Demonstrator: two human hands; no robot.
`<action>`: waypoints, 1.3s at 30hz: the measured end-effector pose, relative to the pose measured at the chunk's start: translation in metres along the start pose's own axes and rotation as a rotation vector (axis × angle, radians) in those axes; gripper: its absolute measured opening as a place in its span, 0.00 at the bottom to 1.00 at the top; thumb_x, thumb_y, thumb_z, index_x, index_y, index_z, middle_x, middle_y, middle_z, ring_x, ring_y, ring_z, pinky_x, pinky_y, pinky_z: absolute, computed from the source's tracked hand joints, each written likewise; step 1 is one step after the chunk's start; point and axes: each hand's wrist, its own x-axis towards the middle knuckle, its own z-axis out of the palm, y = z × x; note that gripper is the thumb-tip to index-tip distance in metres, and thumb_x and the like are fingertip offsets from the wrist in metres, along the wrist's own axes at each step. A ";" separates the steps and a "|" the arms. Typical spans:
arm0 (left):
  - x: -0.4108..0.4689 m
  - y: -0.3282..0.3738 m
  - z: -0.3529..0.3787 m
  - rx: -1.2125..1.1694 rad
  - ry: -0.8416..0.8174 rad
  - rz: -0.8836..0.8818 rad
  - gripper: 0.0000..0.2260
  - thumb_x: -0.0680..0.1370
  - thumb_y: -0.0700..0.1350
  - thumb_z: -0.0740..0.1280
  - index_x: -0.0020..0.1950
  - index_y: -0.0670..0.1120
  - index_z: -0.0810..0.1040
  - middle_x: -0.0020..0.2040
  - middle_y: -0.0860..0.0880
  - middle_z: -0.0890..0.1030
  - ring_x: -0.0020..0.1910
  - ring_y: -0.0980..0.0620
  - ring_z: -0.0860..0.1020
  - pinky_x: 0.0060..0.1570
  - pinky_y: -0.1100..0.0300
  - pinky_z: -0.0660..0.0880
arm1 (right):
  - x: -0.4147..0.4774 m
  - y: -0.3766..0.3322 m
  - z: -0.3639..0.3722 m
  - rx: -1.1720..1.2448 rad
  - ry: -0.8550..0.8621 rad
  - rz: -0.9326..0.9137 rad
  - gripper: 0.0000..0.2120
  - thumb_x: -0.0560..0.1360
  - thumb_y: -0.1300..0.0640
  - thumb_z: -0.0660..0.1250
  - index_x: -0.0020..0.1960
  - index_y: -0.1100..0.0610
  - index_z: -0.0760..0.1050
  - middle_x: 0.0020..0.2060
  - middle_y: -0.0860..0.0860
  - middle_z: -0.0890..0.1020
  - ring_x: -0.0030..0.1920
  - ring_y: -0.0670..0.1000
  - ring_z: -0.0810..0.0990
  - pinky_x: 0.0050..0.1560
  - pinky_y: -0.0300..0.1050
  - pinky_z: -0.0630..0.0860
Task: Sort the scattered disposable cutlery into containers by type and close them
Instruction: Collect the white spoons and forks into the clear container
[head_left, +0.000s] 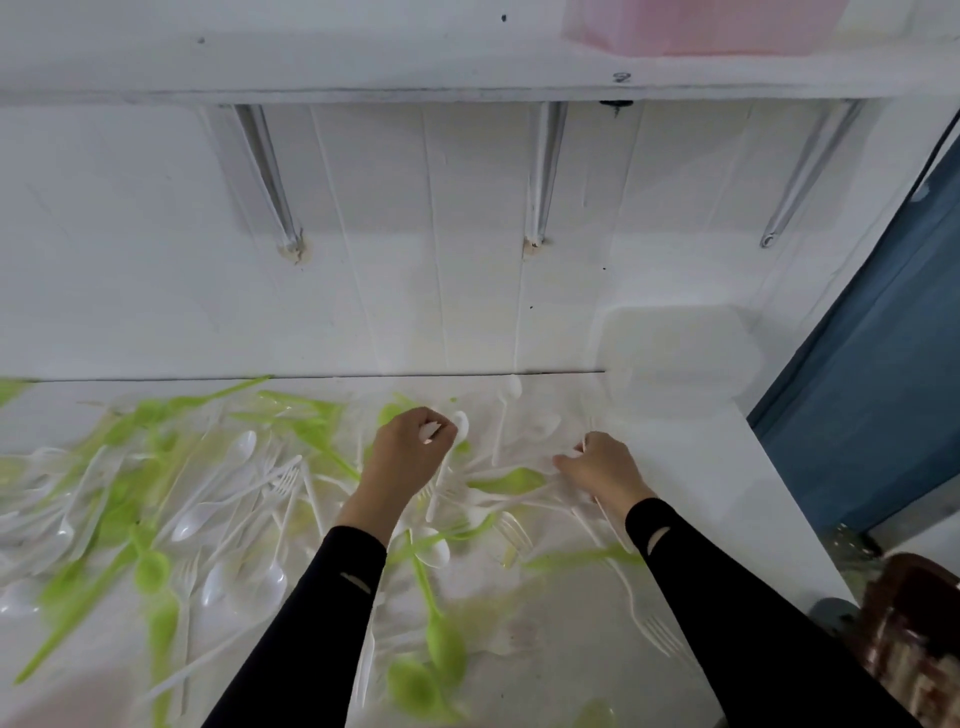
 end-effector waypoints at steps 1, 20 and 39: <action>0.002 0.002 0.002 0.025 -0.011 0.007 0.05 0.75 0.47 0.70 0.47 0.46 0.82 0.45 0.52 0.83 0.46 0.53 0.79 0.44 0.63 0.68 | 0.000 -0.001 0.001 -0.065 -0.001 -0.016 0.08 0.73 0.52 0.68 0.42 0.55 0.71 0.43 0.52 0.79 0.44 0.56 0.80 0.39 0.42 0.71; 0.077 0.048 0.097 0.378 -0.235 -0.088 0.19 0.81 0.49 0.64 0.67 0.41 0.68 0.65 0.42 0.75 0.64 0.40 0.74 0.59 0.51 0.70 | 0.015 -0.005 -0.010 -0.117 0.013 -0.105 0.04 0.78 0.54 0.62 0.46 0.54 0.71 0.48 0.53 0.80 0.42 0.55 0.78 0.42 0.44 0.73; 0.038 0.039 0.084 0.313 -0.281 0.104 0.11 0.75 0.46 0.72 0.56 0.47 0.81 0.53 0.48 0.83 0.54 0.47 0.80 0.48 0.58 0.73 | 0.005 -0.005 -0.012 -0.142 0.035 -0.127 0.06 0.78 0.54 0.63 0.54 0.54 0.74 0.45 0.50 0.78 0.48 0.55 0.79 0.45 0.43 0.72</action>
